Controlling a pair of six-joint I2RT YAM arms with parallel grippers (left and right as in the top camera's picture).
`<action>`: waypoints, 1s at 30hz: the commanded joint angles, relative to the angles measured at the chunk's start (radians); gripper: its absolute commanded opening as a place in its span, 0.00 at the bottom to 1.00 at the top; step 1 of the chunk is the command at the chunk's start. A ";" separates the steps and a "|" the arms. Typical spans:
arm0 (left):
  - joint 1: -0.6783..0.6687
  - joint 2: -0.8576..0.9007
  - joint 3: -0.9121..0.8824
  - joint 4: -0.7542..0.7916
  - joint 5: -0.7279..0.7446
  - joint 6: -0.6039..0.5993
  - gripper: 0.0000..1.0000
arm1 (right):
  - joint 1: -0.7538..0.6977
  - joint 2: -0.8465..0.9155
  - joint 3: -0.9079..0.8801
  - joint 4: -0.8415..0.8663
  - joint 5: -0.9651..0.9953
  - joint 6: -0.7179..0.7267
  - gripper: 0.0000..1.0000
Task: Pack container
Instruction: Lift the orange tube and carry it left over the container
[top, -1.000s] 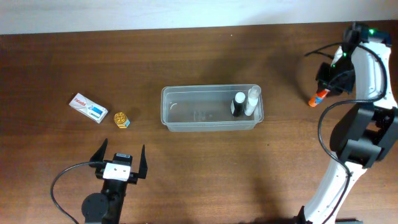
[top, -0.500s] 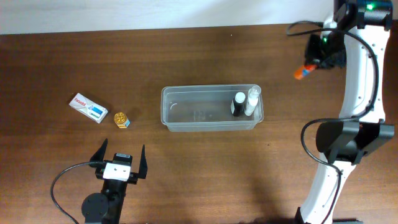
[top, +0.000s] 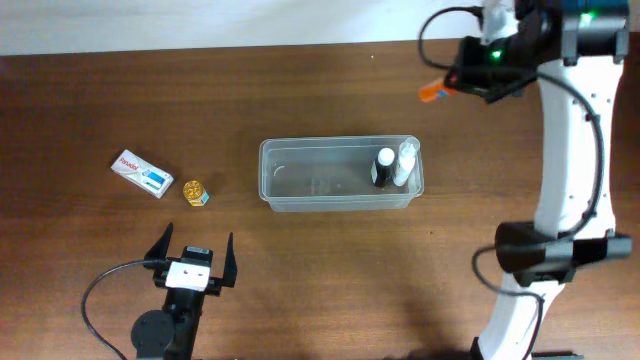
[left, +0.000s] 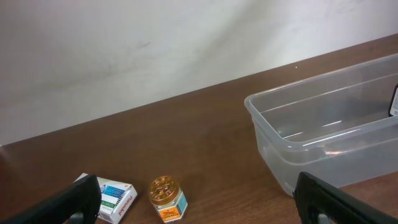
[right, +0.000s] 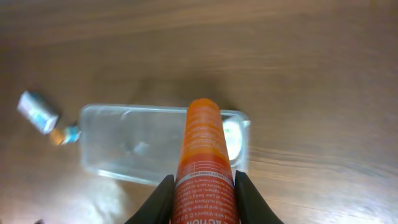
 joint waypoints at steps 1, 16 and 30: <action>0.006 -0.009 -0.002 -0.005 -0.004 0.012 1.00 | 0.099 -0.097 0.027 -0.006 -0.031 -0.034 0.23; 0.006 -0.009 -0.002 -0.005 -0.004 0.012 0.99 | 0.346 -0.131 -0.268 -0.002 0.118 -0.021 0.22; 0.006 -0.009 -0.002 -0.005 -0.004 0.012 0.99 | 0.348 -0.130 -0.600 0.159 0.288 0.090 0.23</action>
